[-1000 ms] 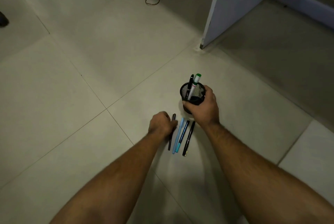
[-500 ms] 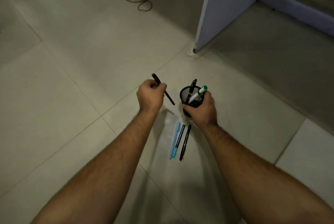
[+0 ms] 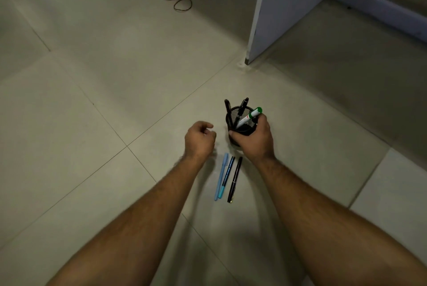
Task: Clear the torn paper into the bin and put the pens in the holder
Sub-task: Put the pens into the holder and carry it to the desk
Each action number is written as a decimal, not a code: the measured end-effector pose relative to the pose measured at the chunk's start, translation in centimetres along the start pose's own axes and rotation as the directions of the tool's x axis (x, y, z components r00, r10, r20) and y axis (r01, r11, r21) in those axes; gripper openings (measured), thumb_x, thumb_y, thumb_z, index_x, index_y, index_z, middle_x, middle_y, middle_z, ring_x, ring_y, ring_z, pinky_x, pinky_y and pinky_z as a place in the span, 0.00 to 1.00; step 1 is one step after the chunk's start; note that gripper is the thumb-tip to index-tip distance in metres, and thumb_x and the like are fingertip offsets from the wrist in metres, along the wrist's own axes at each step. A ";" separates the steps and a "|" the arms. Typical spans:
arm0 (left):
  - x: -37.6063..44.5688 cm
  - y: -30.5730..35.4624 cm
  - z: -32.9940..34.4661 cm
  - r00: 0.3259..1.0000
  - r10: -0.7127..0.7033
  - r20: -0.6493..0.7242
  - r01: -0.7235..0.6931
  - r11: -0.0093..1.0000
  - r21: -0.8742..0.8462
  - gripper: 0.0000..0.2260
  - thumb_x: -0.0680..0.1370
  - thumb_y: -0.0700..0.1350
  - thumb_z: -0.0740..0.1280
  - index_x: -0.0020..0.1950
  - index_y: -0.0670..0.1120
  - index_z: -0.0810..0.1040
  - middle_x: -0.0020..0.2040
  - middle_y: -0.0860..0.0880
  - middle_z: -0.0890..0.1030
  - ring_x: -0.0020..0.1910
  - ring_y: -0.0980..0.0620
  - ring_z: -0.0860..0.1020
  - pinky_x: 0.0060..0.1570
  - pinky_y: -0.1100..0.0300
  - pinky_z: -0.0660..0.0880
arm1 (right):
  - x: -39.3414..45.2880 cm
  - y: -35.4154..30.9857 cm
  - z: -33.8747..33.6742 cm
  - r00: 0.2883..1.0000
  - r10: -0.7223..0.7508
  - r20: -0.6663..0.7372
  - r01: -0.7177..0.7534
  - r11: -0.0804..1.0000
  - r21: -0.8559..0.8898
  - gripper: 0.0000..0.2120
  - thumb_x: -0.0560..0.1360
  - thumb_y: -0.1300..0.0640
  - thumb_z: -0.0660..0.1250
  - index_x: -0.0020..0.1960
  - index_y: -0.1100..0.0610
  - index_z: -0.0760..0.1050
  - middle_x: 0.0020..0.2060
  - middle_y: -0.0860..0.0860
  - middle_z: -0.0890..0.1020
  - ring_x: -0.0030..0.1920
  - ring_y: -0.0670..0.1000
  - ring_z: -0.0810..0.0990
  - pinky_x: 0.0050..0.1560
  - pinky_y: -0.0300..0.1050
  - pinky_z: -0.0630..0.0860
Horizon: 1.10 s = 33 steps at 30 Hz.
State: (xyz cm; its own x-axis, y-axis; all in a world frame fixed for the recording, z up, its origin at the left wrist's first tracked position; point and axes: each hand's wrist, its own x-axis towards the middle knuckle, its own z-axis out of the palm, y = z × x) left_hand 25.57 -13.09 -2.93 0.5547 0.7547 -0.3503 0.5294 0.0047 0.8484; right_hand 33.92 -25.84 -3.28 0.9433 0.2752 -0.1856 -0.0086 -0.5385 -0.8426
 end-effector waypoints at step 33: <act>2.0 5.9 0.2 0.988 0.102 -0.120 -0.138 0.927 -0.349 0.09 0.73 0.39 0.75 0.51 0.38 0.83 0.39 0.49 0.83 0.35 0.60 0.80 0.40 0.69 0.76 | -1.1 1.2 -1.1 0.999 0.051 0.007 -0.051 0.998 -0.040 0.38 0.57 0.41 0.77 0.63 0.47 0.70 0.56 0.47 0.79 0.55 0.51 0.82 0.56 0.54 0.81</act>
State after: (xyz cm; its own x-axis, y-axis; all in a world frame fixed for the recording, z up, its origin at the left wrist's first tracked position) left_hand 29.91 -11.71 1.29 0.5250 0.8242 -0.2120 0.1904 0.1290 0.9732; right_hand 33.23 -27.61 -3.54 0.9393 0.2527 -0.2322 -0.0437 -0.5832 -0.8112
